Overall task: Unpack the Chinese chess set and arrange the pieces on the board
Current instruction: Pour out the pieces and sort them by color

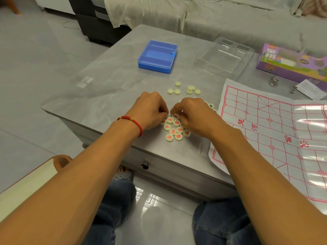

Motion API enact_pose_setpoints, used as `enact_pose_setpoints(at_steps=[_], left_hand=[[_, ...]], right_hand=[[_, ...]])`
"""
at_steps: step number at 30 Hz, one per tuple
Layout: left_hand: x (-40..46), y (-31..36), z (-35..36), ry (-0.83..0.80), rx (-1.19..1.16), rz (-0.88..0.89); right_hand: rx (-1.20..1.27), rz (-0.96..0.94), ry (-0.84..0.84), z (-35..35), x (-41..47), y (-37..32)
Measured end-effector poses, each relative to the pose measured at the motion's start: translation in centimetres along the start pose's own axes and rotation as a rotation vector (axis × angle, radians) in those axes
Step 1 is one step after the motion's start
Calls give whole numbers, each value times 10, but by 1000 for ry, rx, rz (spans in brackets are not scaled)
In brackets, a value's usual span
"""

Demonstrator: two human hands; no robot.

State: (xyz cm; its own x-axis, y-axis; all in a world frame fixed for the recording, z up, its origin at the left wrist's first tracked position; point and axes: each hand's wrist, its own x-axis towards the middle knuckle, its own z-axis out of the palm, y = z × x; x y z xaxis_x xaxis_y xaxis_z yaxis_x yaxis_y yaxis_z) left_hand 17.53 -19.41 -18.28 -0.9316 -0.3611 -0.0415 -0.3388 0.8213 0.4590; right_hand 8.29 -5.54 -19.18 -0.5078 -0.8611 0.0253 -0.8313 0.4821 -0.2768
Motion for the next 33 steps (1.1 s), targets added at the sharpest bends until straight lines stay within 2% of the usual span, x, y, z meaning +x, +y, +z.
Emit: enact_pose_setpoints(at_steps=[5,7,14,18,25,30,33], left_hand=[[20,-4,5,130,70,-12],[33,-6,8,163,106,3],[56,2,27,88,357,-47],[60,0,23,183,218,-64],[50,3,18,179,-8,-118],[48,-3,15,148,-196,-226],[48,-3,13,123,-238,-228]], right_hand=[[-15,93,194,-6,18,14],[-67,123,215,-3,30,22],[-149,154,217,13,56,28],[-144,183,269,11,58,25],[-54,234,211,5,55,24],[165,338,192,-5,51,34],[275,326,163,-10,49,38]])
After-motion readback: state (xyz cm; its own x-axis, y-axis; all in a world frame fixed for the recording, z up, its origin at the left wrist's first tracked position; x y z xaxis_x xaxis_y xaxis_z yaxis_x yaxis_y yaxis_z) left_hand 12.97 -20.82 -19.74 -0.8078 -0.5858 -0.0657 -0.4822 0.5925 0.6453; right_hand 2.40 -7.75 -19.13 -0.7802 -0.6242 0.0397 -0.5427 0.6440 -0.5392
